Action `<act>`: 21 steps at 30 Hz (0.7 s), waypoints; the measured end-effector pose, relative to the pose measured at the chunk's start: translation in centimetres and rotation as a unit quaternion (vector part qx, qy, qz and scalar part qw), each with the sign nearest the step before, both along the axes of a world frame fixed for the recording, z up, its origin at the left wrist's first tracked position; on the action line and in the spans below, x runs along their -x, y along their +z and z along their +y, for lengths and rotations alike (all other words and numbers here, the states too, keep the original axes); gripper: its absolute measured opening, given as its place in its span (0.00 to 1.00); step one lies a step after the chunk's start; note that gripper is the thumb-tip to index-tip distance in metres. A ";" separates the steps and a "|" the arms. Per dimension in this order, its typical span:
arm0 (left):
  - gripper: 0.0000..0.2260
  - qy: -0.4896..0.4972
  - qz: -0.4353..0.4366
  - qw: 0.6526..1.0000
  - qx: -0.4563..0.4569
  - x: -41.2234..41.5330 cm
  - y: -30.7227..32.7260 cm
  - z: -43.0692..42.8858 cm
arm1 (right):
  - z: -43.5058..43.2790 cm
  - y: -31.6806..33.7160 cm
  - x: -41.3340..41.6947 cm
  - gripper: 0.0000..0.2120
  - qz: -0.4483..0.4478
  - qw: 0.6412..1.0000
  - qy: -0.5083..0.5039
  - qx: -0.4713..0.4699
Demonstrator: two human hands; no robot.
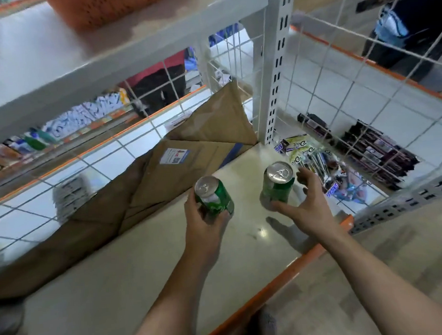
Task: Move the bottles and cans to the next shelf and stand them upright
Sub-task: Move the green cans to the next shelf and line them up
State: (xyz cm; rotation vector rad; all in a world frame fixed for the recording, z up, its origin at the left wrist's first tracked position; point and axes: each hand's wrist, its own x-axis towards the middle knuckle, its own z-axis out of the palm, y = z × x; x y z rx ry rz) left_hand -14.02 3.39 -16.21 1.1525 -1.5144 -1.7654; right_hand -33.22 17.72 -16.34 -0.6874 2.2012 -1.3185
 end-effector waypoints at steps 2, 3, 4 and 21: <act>0.39 0.014 0.008 1.000 -0.017 0.1 -0.1 0.0 | -0.1 -0.6 0.1 0.54 -0.016 1.000 0.008 -0.004; 0.41 0.015 0.003 1.000 -0.022 0.2 0.1 0.0 | -0.3 -0.8 0.2 0.54 -0.025 1.000 0.013 0.000; 0.44 0.013 -0.002 1.000 -0.018 0.4 0.1 -0.2 | -0.6 -0.9 0.3 0.54 -0.038 0.999 0.017 0.009; 0.24 0.103 0.009 0.989 0.107 -8.7 7.4 1.2 | -4.0 4.9 -11.1 0.25 -0.040 0.990 0.068 0.115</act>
